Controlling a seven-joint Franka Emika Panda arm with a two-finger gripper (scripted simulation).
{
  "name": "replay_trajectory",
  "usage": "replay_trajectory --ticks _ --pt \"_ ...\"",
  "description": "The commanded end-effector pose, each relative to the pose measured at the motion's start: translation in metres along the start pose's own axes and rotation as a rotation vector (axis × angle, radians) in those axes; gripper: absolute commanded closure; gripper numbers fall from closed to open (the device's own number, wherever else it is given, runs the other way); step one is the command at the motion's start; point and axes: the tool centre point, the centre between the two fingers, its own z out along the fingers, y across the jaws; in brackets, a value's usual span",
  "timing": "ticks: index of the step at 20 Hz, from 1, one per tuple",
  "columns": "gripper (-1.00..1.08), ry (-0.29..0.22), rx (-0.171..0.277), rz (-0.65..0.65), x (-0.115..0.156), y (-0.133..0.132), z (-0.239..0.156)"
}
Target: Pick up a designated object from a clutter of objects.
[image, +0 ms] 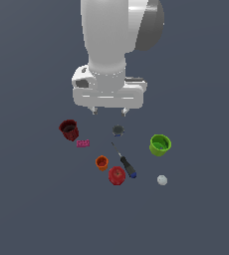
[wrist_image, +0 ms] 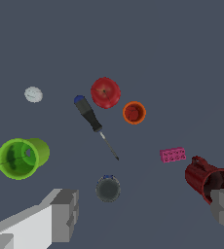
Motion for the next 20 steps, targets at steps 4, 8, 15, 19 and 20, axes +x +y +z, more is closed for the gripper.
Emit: replay_trajectory --ticks 4,8,15,19,20 --pt "-0.92 0.001 0.005 0.005 0.000 -0.002 -0.001" --pt "-0.92 0.004 0.022 0.023 -0.001 -0.010 -0.005" --pt "-0.92 0.005 0.025 0.025 -0.001 -0.011 -0.004" --pt "-0.92 0.005 0.024 0.021 -0.002 -0.012 0.004" --pt "-0.92 0.005 0.023 0.019 -0.003 -0.012 0.007"
